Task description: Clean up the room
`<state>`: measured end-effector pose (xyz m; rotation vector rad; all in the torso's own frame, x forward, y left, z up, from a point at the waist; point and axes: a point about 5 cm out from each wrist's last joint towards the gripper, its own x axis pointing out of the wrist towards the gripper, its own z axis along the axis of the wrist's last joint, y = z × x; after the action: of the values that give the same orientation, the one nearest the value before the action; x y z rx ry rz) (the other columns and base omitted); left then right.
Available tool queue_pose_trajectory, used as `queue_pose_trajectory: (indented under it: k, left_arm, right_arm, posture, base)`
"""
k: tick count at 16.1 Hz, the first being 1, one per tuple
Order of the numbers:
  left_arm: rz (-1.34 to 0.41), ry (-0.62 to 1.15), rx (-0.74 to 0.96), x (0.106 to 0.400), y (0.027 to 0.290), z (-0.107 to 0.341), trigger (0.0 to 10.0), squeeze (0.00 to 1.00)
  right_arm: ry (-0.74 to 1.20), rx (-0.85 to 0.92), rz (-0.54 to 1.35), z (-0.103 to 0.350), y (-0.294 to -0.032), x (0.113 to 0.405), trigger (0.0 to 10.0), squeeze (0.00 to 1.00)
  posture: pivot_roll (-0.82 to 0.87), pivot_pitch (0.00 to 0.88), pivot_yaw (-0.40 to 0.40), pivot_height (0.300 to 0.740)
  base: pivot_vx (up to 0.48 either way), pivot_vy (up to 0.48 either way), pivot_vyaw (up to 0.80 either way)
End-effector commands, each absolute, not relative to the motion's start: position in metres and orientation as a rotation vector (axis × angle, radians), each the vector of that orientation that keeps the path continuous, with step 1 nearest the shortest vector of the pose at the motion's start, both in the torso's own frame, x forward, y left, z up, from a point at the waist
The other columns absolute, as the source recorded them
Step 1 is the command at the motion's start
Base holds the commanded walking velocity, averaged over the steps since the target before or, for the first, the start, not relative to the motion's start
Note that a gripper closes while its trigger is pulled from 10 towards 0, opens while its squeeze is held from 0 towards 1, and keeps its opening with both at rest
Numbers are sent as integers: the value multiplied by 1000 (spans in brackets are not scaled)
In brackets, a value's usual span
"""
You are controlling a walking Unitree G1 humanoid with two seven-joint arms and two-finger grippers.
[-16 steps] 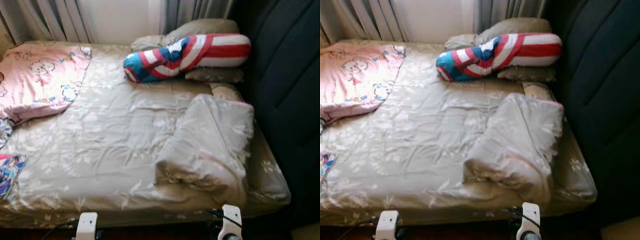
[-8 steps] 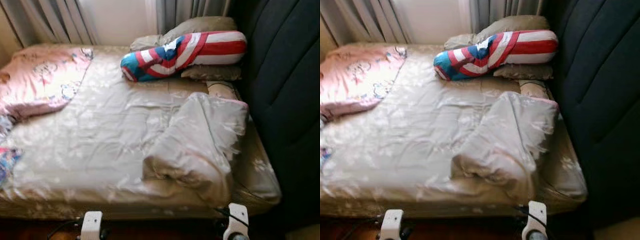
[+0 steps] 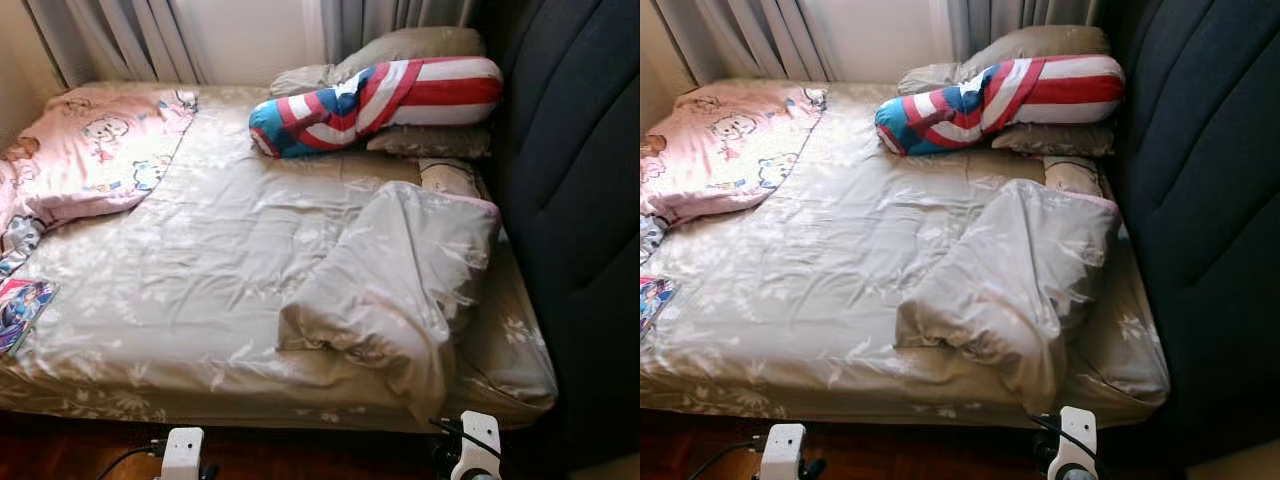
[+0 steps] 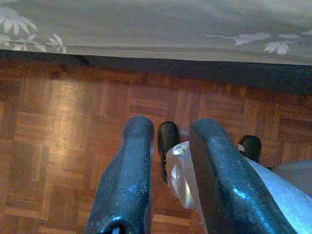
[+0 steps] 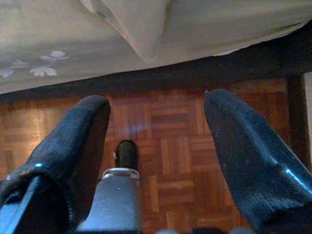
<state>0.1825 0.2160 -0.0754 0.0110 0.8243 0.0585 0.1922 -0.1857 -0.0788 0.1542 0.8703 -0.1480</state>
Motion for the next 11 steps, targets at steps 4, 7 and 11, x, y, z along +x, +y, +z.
queue_pose_trajectory:
  k: [4, 7, 11]
  left_arm:
    - [75, 833, 6, 178, 218, -77, 10000, 0]
    - [76, 833, 6, 178, 217, -77, 10000, 0]
    - [72, 834, 2, 178, 217, -78, 10000, 0]
  right_arm:
    - [862, 160, -133, -78, -181, 195, 10000, 0]
    - [862, 156, -129, -77, -181, 196, 10000, 0]
    - [865, 150, -129, -78, -182, 195, 10000, 0]
  posture:
    - [112, 72, -35, 740]
    - [111, 65, -36, 740]
    - [108, 50, -38, 740]
  base:
    - [0, 0, 0]
    - [0, 0, 0]
    - [189, 0, 0]
